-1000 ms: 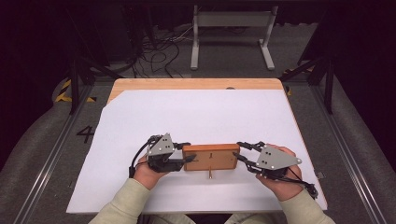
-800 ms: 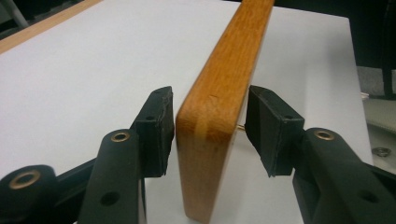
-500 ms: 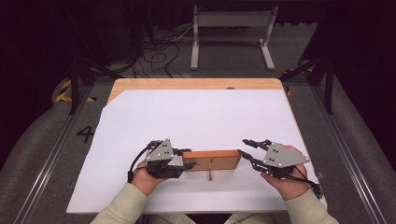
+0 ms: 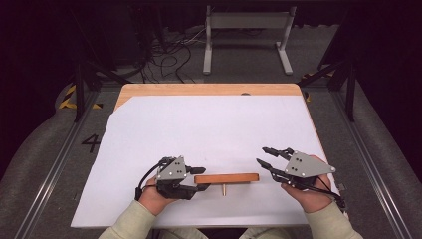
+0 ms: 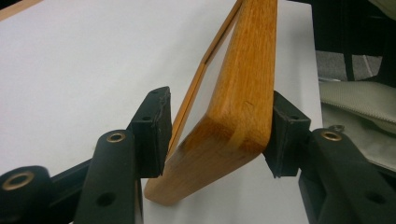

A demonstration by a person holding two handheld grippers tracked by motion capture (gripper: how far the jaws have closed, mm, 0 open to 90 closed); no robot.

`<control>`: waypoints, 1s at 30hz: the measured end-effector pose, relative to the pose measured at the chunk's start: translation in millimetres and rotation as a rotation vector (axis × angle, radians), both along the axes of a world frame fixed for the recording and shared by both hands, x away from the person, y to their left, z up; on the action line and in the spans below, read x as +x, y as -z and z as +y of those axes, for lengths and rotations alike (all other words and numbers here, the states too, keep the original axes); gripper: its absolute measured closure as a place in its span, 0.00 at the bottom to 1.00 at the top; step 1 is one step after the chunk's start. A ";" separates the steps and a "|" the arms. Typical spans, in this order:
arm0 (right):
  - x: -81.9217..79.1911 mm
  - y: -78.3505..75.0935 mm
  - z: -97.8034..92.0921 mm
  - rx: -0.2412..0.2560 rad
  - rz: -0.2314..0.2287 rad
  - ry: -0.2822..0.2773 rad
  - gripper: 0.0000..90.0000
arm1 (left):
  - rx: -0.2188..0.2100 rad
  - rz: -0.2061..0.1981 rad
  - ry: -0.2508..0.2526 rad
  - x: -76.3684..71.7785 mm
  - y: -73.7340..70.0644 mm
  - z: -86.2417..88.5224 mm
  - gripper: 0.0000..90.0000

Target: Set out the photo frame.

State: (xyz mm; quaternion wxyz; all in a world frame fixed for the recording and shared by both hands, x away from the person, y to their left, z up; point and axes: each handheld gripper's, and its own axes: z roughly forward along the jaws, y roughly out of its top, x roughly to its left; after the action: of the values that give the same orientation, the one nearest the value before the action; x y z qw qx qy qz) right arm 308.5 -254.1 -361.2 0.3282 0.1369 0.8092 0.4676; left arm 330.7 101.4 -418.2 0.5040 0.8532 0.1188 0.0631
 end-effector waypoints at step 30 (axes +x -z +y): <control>0.4 33.4 -23.9 0.021 0.311 0.019 1.00 | -0.193 -0.012 -0.130 -8.6 -18.2 62.2 0.27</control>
State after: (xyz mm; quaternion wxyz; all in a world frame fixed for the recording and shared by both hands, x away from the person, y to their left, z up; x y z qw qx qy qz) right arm 308.9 -278.0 -394.6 0.2019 0.2185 0.8441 0.4461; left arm 322.1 163.6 -400.0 0.5793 0.7908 0.1764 0.0892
